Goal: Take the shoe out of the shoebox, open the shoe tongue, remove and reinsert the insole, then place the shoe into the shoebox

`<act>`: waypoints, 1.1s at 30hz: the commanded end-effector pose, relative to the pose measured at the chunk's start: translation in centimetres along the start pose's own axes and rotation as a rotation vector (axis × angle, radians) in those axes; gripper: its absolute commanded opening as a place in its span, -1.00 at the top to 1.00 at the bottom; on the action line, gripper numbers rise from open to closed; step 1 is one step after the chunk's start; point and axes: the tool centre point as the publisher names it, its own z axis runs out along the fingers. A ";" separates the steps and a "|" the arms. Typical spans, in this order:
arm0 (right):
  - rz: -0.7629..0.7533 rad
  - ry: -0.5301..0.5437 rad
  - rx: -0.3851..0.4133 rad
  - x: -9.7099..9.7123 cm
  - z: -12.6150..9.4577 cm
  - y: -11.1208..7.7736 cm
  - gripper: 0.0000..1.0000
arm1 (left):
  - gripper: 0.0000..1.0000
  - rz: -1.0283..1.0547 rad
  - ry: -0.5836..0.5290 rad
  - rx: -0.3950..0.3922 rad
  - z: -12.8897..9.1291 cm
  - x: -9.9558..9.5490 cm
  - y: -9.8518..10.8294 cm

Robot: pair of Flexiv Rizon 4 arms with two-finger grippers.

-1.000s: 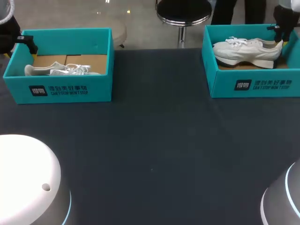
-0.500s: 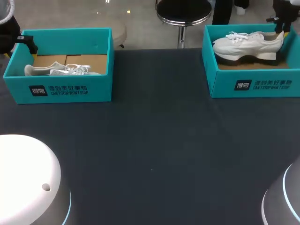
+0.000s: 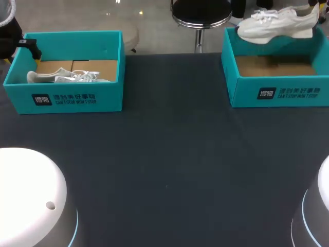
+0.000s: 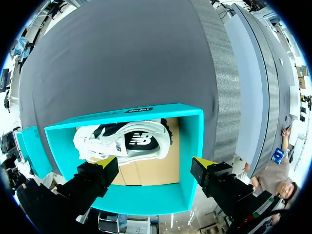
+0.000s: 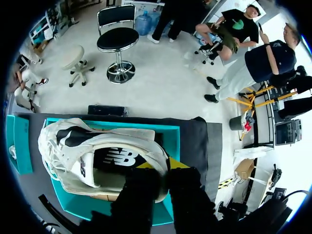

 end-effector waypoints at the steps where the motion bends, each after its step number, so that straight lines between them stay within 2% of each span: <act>1: -0.004 -0.031 -0.032 -0.7 -8.3 -0.5 1.00 | -1.00 0.001 0.002 -0.002 0.0 0.0 -0.1; 5: -0.003 -0.058 -0.039 -1.5 -10.3 0.1 1.00 | -1.00 0.001 0.002 -0.002 0.0 0.0 -0.1; 13: -0.029 -0.064 -0.045 -1.7 -12.1 1.0 1.00 | -1.00 0.001 0.002 -0.002 0.0 0.0 -0.1; 19: -0.074 -0.056 -0.023 -1.5 -12.4 1.4 1.00 | -1.00 0.001 0.002 -0.002 0.0 0.0 -0.1; 33: -0.074 -0.056 -0.023 -1.5 -12.4 1.4 1.00 | -1.00 0.001 0.002 -0.002 0.0 0.0 -0.1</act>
